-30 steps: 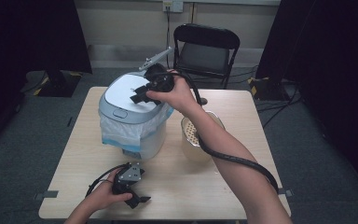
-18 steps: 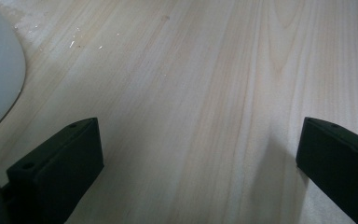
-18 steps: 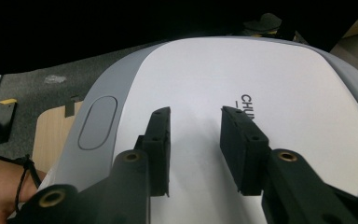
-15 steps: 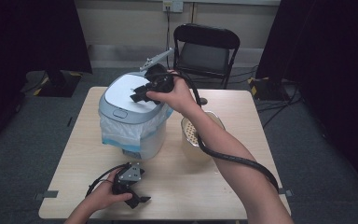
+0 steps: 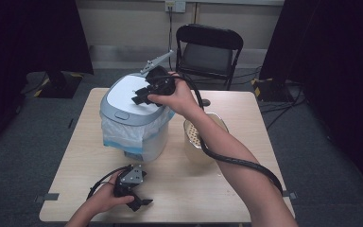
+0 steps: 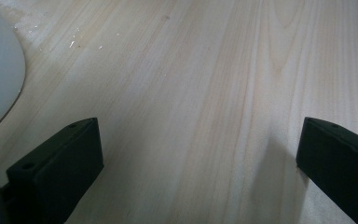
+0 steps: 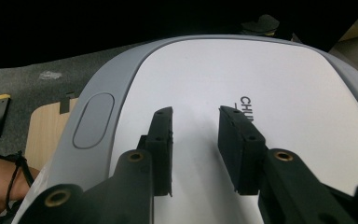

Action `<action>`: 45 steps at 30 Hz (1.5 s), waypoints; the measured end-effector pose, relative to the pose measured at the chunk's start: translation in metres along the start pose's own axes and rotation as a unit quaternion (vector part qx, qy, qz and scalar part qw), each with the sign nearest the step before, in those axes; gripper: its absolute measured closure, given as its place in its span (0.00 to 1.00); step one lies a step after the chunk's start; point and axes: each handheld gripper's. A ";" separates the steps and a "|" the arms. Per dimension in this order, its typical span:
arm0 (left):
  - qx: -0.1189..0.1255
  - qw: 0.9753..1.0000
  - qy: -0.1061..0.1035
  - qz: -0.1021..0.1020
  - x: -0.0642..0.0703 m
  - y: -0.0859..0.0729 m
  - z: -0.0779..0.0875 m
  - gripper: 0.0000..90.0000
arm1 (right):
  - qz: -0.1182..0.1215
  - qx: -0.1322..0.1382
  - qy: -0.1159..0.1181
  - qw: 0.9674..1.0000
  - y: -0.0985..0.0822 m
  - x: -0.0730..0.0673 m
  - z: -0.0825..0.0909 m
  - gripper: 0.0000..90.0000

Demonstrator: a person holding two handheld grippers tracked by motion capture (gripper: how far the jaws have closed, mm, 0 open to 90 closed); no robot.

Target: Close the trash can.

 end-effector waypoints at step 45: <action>-0.002 1.000 0.006 -0.006 -0.001 0.001 0.001 0.00 | -0.016 0.004 0.004 1.000 -0.033 -0.006 0.036 0.17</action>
Point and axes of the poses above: each handheld gripper's, and its own axes: z roughly backward along the jaws, y roughly out of its top, x roughly to its right, and after that the axes turned 12 degrees about -x, right-handed
